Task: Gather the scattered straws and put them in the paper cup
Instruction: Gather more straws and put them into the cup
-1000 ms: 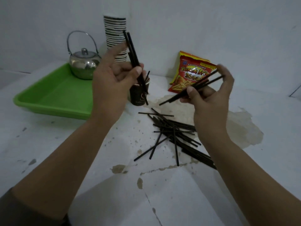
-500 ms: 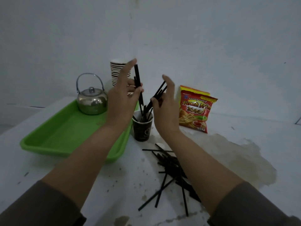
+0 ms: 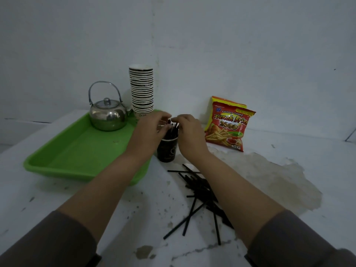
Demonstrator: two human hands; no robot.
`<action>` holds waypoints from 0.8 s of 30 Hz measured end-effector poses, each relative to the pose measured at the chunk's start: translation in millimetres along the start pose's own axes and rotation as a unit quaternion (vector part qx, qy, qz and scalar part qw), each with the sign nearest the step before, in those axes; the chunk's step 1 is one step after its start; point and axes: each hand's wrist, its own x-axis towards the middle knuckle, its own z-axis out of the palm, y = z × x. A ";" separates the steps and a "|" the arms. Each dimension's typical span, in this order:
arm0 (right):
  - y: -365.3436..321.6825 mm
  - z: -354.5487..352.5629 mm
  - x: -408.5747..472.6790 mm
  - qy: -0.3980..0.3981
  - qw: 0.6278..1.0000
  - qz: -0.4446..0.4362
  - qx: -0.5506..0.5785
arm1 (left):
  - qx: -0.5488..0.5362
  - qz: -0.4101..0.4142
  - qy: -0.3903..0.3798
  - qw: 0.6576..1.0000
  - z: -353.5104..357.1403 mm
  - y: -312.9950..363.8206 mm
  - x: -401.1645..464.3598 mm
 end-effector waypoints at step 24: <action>52.0 -93.8 -165.6 -0.211 0.976 0.037 -0.044 | 0.102 0.033 -0.183 0.977 48.6 66.0 -128.2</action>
